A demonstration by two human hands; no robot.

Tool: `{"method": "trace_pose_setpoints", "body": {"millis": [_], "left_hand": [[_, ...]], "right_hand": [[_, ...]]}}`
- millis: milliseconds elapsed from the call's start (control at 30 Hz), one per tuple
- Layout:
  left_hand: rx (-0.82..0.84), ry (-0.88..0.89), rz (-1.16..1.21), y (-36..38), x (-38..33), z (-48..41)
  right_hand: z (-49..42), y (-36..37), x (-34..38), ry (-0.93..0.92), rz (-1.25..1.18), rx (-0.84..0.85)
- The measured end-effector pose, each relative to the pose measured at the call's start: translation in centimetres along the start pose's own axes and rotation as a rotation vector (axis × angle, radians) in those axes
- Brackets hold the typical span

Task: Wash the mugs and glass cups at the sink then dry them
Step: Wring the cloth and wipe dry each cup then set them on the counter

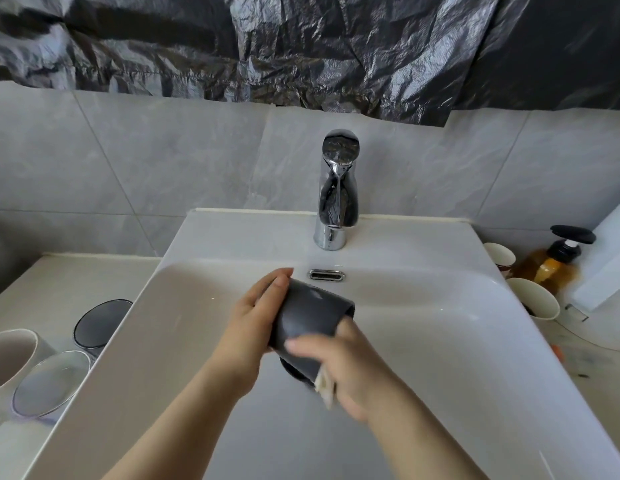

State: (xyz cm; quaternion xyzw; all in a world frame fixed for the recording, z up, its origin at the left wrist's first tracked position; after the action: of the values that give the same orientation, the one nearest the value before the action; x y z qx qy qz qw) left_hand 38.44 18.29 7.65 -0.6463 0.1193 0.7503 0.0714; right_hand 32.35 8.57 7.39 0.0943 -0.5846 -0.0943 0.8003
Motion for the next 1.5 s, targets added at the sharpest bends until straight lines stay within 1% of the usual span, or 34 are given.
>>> {"method": "trace_pose_setpoints", "body": {"millis": [33, 67, 100, 133, 200, 233, 267, 333, 367, 400, 467, 533, 567, 600, 633, 667, 700, 767, 800, 833, 867, 900, 1000, 1033, 1067, 1100, 1133, 1200, 1233, 1267, 1300, 1333, 1400, 1500], "left_hand": [[-0.012, 0.137, -0.081, 0.0, -0.7, 0.1], [0.004, 0.24, -0.162, 0.2, -1.4, 0.3], [0.031, 0.294, -0.217, 0.3, -1.7, 0.5], [0.064, 0.295, -0.235, 0.2, -1.8, 0.5], [0.159, 0.152, -0.171, 0.0, -1.5, 0.4], [0.213, 0.019, -0.093, 0.0, -1.0, 0.4], [0.251, -0.126, 0.001, 0.2, -0.7, 0.6], [0.249, -0.31, 0.128, 0.4, -0.2, 0.8], [0.21, -0.325, 0.138, 0.3, 0.0, 0.6], [0.165, -0.3, 0.121, 0.3, 0.0, 0.5], [0.091, -0.125, 0.053, 0.4, -0.3, 0.3], [0.052, 0.117, -0.075, 0.1, -1.2, 0.3], [0.065, 0.191, -0.121, 0.0, -1.5, 0.3], [0.089, 0.205, -0.143, 0.0, -1.6, 0.4], [0.136, 0.147, -0.121, -0.1, -1.5, 0.3], [0.185, 0.035, -0.079, -0.1, -1.3, 0.4], [0.224, -0.096, -0.025, -0.1, -0.9, 0.4], [0.231, -0.287, 0.044, -0.1, -0.2, 0.5], [0.209, -0.318, 0.048, 0.0, -0.2, 0.6], [0.178, -0.306, 0.027, 0.1, -0.2, 0.6], [0.137, -0.259, -0.007, 0.2, -0.3, 0.5], [0.092, -0.179, -0.021, 0.3, -0.4, 0.4], [-0.049, 0.192, -0.123, -0.1, -1.4, 0.2], [-0.056, 0.285, -0.173, -0.2, -1.6, 0.2], [-0.047, 0.332, -0.213, -0.2, -1.7, 0.3], [-0.008, 0.291, -0.192, -0.3, -1.4, 0.2], [0.051, 0.163, -0.129, -0.2, -1.1, 0.2], [0.166, -0.16, 0.041, 0.0, -0.2, 0.2], [0.184, -0.266, 0.088, 0.0, 0.1, 0.3], [0.174, -0.317, 0.094, -0.1, 0.4, 0.2], [0.147, -0.325, 0.09, -0.2, 0.4, 0.3], [0.117, -0.293, 0.092, -0.3, 0.4, 0.3], [0.084, -0.164, 0.111, -0.2, -0.1, 0.2], [0.045, 0.037, 0.094, -0.4, -0.6, -0.2]], "right_hand": [[0.1, 0.1, 0.5, 0.031, -0.341, 0.08], [0.3, -0.1, 1.0, 0.018, -0.588, 0.136], [0.3, -0.5, 1.2, -0.01, -0.692, 0.147], [0.3, -0.6, 1.2, -0.021, -0.705, 0.152], [0.2, -1.2, 1.1, -0.015, -0.506, 0.085], [0.0, -1.5, 1.0, -0.038, -0.313, 0.02], [-0.1, -1.5, 1.0, -0.081, -0.048, -0.031], [-0.3, -0.7, 0.4, -0.141, 0.487, -0.003], [-0.3, -0.4, 0.1, -0.143, 0.592, -0.006], [-0.1, -0.1, 0.2, -0.156, 0.565, -0.005], [0.1, -0.1, 0.6, -0.102, 0.092, 0.043], [0.4, -0.2, 1.4, -0.077, -0.46, 0.19], [0.4, -0.4, 1.6, -0.086, -0.599, 0.224], [0.4, -0.4, 1.8, -0.099, -0.624, 0.235], [0.5, -0.4, 2.0, -0.107, -0.562, 0.238], [0.4, -0.5, 1.9, -0.107, -0.429, 0.193], [0.3, -0.7, 1.5, -0.111, -0.226, 0.136], [-0.1, -0.7, 0.4, -0.125, 0.351, 0.005], [-0.3, -0.4, -0.1, -0.125, 0.589, -0.014], [-0.5, -0.2, -0.5, -0.108, 0.684, -0.019], [-0.4, 0.0, -0.8, -0.111, 0.653, -0.01], [-0.3, 0.0, -0.7, -0.111, 0.479, 0.009], [0.2, 0.3, 1.0, -0.07, -0.363, 0.212], [0.4, 0.2, 1.7, -0.083, -0.534, 0.258], [0.5, 0.1, 1.9, -0.102, -0.573, 0.27], [0.5, 0.1, 1.9, -0.107, -0.502, 0.252], [0.4, -0.1, 1.7, -0.098, -0.328, 0.188], [-0.2, -0.8, 0.5, -0.063, 0.193, -0.004], [-0.3, -0.7, 0.1, -0.061, 0.497, -0.024], [-0.4, -0.2, -0.4, -0.074, 0.697, 0.007], [-0.4, 0.2, -0.7, -0.085, 0.782, 0.027], [-0.4, 0.3, -0.7, -0.097, 0.726, 0.05], [0.2, 0.3, 0.1, -0.102, 0.379, 0.092], [0.5, -0.3, 1.5, -0.103, -0.166, 0.227]]}}
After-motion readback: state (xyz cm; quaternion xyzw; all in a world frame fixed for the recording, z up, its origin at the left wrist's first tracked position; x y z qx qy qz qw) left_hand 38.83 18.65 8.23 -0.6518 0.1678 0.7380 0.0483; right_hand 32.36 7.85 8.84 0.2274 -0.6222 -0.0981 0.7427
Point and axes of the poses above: each hand's wrist, its own z-axis away from the middle knuckle, its own y-axis out of the palm, x = y × z, the point moved 4 cm from there along -z, towards the middle knuckle, and after that the axes turned 6 degrees about -z, right-handed, at the moved point
